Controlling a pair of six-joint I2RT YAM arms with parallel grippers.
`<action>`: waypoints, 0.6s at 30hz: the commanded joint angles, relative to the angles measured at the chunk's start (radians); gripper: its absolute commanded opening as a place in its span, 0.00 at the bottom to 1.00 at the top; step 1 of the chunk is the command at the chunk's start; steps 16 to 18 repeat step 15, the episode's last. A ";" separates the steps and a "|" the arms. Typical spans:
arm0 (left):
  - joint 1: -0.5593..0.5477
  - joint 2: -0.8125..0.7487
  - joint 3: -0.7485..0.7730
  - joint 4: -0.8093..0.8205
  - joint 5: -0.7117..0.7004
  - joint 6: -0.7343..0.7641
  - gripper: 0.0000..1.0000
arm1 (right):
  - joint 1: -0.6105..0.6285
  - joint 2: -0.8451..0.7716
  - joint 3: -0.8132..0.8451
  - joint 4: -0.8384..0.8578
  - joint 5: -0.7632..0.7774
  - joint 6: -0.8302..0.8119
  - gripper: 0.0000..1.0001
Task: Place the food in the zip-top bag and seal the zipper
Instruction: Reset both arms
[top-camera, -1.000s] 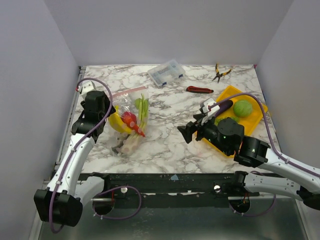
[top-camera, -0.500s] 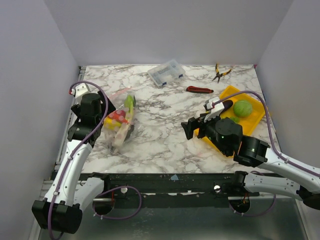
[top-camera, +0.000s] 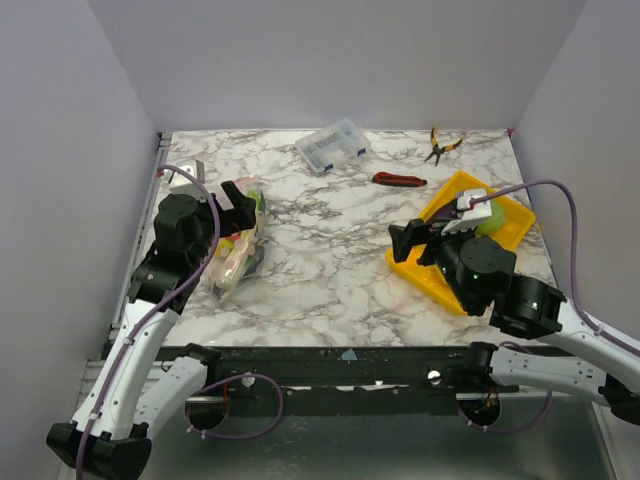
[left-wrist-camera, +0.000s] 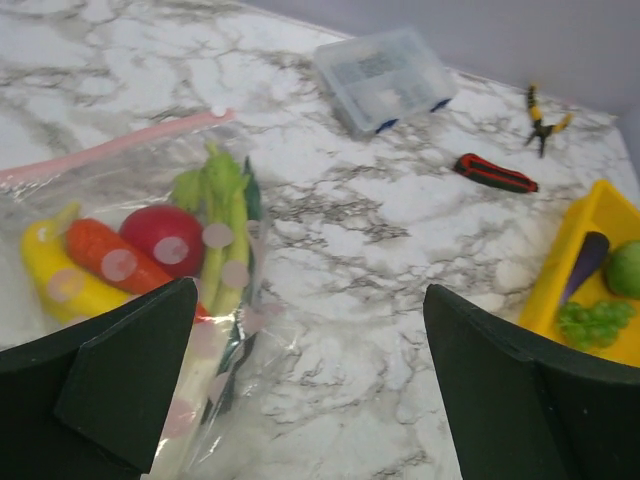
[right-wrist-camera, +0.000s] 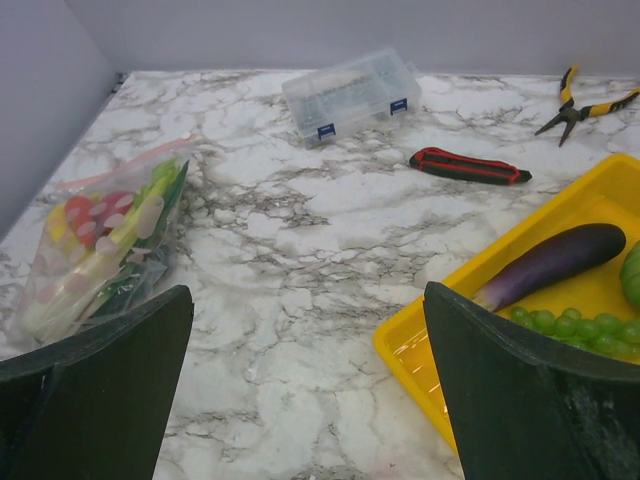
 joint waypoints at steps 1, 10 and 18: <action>-0.061 -0.084 0.021 0.129 0.194 0.027 0.99 | -0.003 -0.060 0.013 0.014 0.071 0.012 0.99; -0.131 -0.184 0.002 0.321 0.380 0.036 0.99 | -0.004 -0.111 -0.007 0.035 0.122 0.046 1.00; -0.144 -0.198 0.004 0.329 0.397 0.046 0.99 | -0.003 -0.119 -0.036 0.069 0.148 0.005 1.00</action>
